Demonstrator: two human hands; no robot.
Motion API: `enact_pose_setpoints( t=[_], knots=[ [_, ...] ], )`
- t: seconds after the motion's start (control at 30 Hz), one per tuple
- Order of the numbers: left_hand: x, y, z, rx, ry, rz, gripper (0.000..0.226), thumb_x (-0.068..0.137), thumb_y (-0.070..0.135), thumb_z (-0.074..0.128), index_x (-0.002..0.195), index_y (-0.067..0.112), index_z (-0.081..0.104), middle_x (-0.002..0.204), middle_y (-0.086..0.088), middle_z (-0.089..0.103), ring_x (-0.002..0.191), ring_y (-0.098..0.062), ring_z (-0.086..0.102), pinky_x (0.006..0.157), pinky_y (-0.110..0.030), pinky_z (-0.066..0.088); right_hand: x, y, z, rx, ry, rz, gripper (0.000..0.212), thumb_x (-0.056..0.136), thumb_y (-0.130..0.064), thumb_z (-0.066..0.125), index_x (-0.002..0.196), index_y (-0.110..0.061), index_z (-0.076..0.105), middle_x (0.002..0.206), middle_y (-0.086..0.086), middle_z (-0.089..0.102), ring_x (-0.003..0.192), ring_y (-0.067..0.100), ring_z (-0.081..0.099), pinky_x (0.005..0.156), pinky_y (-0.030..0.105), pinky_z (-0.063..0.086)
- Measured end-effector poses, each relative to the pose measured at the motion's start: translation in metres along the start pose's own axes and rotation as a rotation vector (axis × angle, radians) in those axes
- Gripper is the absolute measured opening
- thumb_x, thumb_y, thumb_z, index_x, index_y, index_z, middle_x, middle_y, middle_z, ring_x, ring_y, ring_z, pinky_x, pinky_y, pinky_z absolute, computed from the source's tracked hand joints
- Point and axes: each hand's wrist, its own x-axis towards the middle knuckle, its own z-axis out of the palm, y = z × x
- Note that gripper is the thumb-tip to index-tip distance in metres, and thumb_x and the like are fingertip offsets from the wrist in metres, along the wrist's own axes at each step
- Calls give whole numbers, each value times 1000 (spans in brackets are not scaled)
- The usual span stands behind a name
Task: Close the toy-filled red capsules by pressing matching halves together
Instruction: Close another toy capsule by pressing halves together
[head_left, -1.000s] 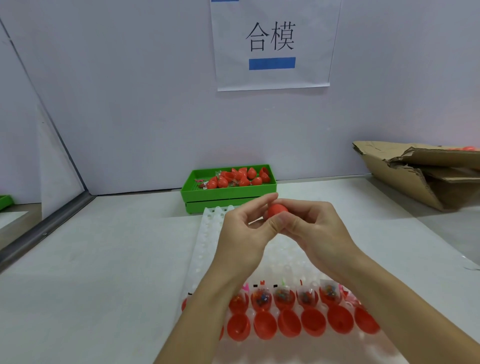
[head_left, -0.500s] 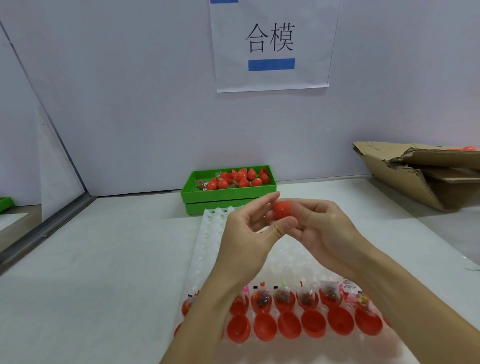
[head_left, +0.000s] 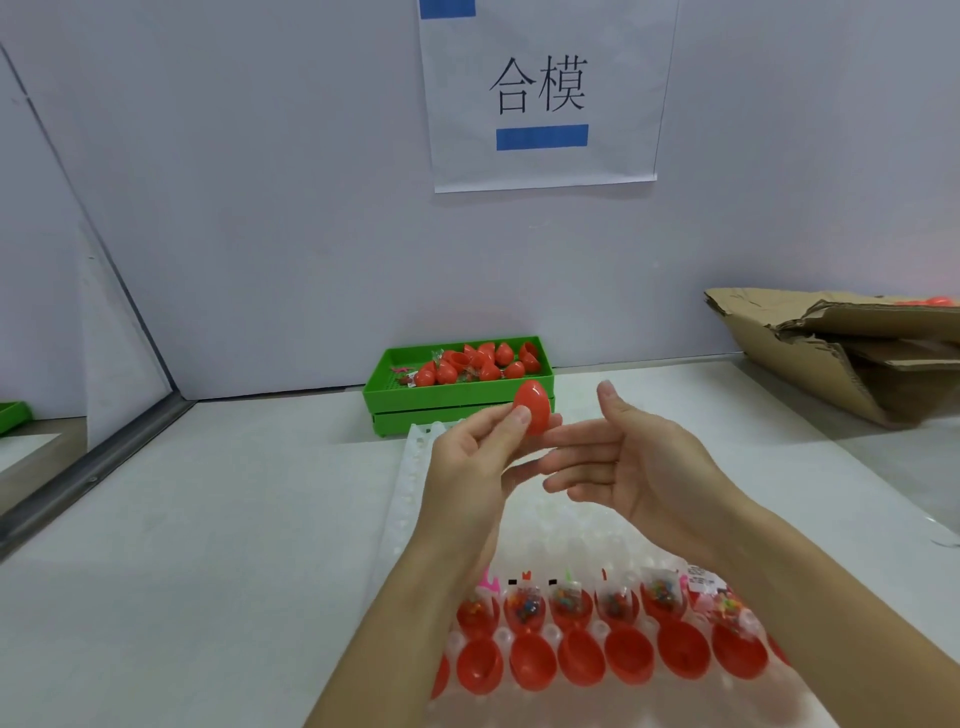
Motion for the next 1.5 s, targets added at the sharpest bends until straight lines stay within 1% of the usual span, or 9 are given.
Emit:
enact_pose_setpoints(
  t=[0.13, 0.33, 0.53, 0.73, 0.93, 1.07, 1.2, 1.3, 1.5],
  knots=[
    [0, 3, -1, -199, -31, -115, 24, 97, 16, 53, 107, 0, 68, 107, -18, 74, 102, -25, 71, 86, -34, 59, 2, 2, 0, -47, 41, -41, 55, 103, -38, 43, 89, 5, 76, 84, 26, 72, 71, 29, 71, 60, 28, 57],
    [1, 3, -1, -225, -18, -104, 25, 92, 14, 61, 112, -1, 66, 107, -17, 74, 101, -26, 72, 80, -31, 60, 1, 2, 0, -92, 57, -76, 45, 103, -29, 48, 87, 3, 75, 81, 23, 73, 71, 29, 72, 60, 27, 57],
    [-1, -4, 1, 280, 227, 139, 26, 79, 15, 81, 97, 21, 64, 89, 2, 72, 84, -16, 71, 75, -27, 58, 3, 7, 2, -281, 179, -186, 19, 99, -17, 58, 95, -2, 69, 89, 20, 73, 79, 29, 72, 67, 28, 57],
    [-2, -7, 3, 414, 232, 272, 31, 79, 14, 82, 89, 30, 58, 82, 12, 64, 81, -9, 66, 65, -15, 54, 3, 11, 5, -352, 179, -245, 13, 97, -19, 62, 98, -9, 71, 86, 6, 77, 83, 21, 75, 70, 28, 57],
    [-6, -7, 8, 610, 161, 423, 33, 78, 10, 81, 96, 29, 60, 90, 5, 61, 79, -9, 63, 66, -22, 57, 4, 19, 9, -395, 190, -351, 16, 87, -28, 73, 100, -19, 78, 91, -2, 79, 89, 14, 75, 77, 26, 60],
    [-6, -7, 8, 567, 62, 403, 37, 79, 7, 80, 109, 25, 68, 103, 9, 62, 92, -11, 63, 75, -31, 58, 7, 21, 8, -241, 218, -309, 17, 98, -13, 60, 102, -10, 76, 91, 8, 78, 89, 22, 76, 84, 33, 60],
    [-5, -5, 5, 514, 57, 331, 50, 81, 16, 80, 126, 27, 63, 119, 14, 66, 111, 1, 59, 87, -16, 51, 4, 16, 10, 57, 89, -158, 29, 103, -12, 46, 101, 4, 71, 89, 18, 75, 86, 26, 75, 72, 28, 61],
    [-4, -4, 6, 466, 47, 309, 45, 81, 12, 80, 123, 24, 66, 111, 10, 71, 104, 4, 64, 84, -8, 48, 3, 16, 11, 144, 27, -116, 33, 102, -16, 45, 102, 8, 68, 91, 21, 73, 85, 28, 74, 73, 30, 61],
    [-2, -7, 5, 439, 67, 291, 32, 86, 18, 76, 116, 25, 69, 105, 10, 74, 103, -3, 67, 86, -15, 52, 4, 15, 9, 107, -10, -95, 43, 92, -31, 54, 106, 7, 69, 100, 23, 73, 90, 29, 72, 82, 37, 60]
  ],
)
